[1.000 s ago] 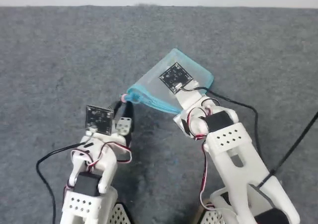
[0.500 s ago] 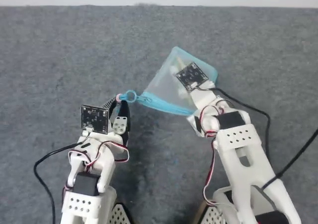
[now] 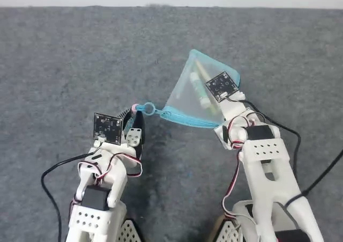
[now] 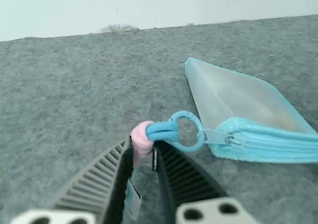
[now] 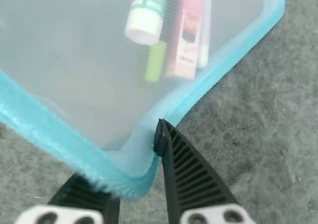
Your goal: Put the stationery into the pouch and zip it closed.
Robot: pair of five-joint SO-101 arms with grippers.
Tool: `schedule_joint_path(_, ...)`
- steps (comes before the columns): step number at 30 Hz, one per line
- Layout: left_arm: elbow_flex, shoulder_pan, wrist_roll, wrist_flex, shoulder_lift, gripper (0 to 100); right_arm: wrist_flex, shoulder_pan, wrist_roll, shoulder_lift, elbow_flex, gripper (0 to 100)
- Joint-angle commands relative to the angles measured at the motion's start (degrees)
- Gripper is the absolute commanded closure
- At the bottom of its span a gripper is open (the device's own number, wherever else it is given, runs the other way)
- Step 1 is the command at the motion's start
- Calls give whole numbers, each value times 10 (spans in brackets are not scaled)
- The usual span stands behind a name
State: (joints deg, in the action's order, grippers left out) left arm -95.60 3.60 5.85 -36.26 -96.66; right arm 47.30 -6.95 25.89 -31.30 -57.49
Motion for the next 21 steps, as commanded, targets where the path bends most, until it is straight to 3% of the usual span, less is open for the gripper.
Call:
schedule_joint_path(1,4,26,-4,26,-15,989,7,65,5,-1,-30,993)
schedule_joint_path(5,-4,60,-4,26,-15,989,13,65,4,-1,-31,993)
schedule_joint_path(12,-1,61,-1,25,-15,988,80,65,1,-12,-27,992)
schedule_joint_path(16,0,60,-4,25,-16,987,126,65,1,-85,-31,992)
schedule_joint_path(21,0,60,-4,25,-16,915,153,84,4,-207,-46,983)
